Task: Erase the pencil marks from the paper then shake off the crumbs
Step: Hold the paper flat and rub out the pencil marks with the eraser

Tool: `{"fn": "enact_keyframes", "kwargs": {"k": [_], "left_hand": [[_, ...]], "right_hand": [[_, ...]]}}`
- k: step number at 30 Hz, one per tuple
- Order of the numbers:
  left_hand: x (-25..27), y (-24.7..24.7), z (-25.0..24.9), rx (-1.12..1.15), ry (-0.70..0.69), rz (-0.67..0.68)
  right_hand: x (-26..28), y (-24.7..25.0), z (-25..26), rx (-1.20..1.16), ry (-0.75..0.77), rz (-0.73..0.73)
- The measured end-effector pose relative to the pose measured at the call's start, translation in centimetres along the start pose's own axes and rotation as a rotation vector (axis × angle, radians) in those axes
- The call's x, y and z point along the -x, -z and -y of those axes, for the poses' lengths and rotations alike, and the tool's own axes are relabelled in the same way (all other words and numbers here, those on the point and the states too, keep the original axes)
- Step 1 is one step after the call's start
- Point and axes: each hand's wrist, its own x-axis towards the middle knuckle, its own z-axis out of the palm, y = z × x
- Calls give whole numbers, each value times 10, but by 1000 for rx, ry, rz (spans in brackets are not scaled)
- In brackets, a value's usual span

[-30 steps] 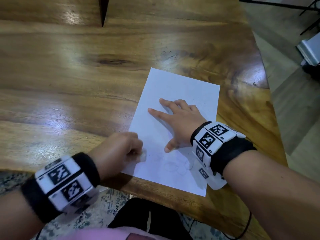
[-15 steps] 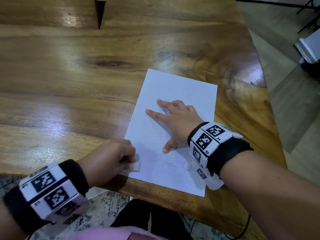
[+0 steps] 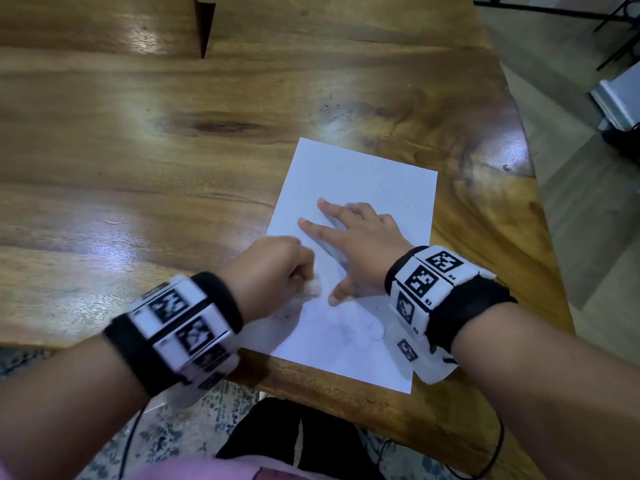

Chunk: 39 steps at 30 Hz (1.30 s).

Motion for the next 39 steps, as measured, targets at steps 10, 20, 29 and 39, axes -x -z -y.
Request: {"fn": "enact_keyframes", "kwargs": {"k": [10,20,29,39], "left_hand": [[-36,-6,-17,22,-23,-23],[20,-27,-6,35,-164,132],[28,-34,-6,76,-141,159],[24,-26,4,54,-130,72]], "right_hand": [[1,10,-27,-45,93,69],[1,8,-33,-34,135,81],[4,10,-30,-56,110,89],[4,8,-33,-91,120,82]]}}
